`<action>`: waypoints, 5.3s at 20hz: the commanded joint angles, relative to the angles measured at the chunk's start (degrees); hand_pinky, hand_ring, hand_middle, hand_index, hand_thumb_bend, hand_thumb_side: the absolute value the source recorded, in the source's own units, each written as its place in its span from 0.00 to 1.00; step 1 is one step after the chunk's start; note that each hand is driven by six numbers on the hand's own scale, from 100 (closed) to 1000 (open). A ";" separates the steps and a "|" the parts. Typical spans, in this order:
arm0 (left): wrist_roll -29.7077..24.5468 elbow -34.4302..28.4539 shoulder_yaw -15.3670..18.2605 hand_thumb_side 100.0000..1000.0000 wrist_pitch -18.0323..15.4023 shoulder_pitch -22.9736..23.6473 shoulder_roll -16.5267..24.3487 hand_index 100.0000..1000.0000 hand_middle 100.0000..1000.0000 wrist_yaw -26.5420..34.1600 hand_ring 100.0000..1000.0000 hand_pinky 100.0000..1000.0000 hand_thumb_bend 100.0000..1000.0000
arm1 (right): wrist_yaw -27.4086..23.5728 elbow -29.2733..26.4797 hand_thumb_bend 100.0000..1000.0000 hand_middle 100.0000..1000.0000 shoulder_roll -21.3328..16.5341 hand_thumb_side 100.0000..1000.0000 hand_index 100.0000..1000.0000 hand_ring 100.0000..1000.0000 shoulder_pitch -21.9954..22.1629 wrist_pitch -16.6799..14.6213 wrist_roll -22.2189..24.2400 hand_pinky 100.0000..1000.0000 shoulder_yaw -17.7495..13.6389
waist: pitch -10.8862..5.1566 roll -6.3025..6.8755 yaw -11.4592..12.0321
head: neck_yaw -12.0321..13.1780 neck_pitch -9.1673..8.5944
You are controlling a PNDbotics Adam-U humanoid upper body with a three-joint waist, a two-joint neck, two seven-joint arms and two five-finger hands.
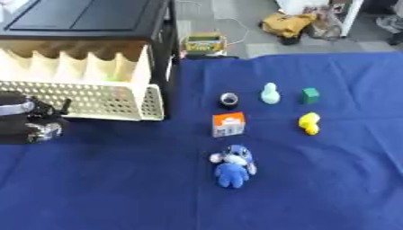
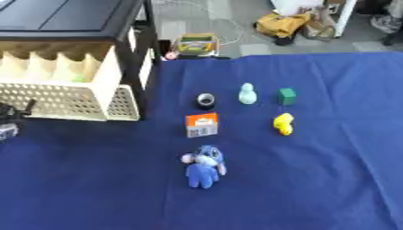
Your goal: Pick up objects from table and place into drawer.
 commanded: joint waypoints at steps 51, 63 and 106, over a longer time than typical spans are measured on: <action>10.47 8.06 0.30 1.00 2.93 -10.98 -8.00 1.00 0.66 -2.06 0.60 0.53 0.00 | -0.55 -0.95 0.25 0.50 -0.11 0.85 0.68 0.61 -0.57 1.06 0.42 0.59 -1.08 | 0.11 0.40 -1.00 | 0.67 -2.29; 13.58 9.03 -0.55 1.00 4.19 -11.40 -8.61 1.00 0.65 -1.20 0.58 0.53 0.00 | -0.58 -0.95 0.25 0.50 0.08 0.84 0.68 0.61 -0.69 1.09 0.26 0.59 -1.29 | 0.04 0.17 -1.05 | 0.74 -2.56; 73.58 -10.72 14.26 1.00 -21.10 4.35 -27.41 0.91 0.53 19.02 0.51 0.59 0.00 | 2.57 -0.95 0.23 0.54 -0.30 0.86 0.74 0.63 -6.39 8.54 4.39 0.62 0.71 | -2.27 -0.51 0.20 | 1.15 3.38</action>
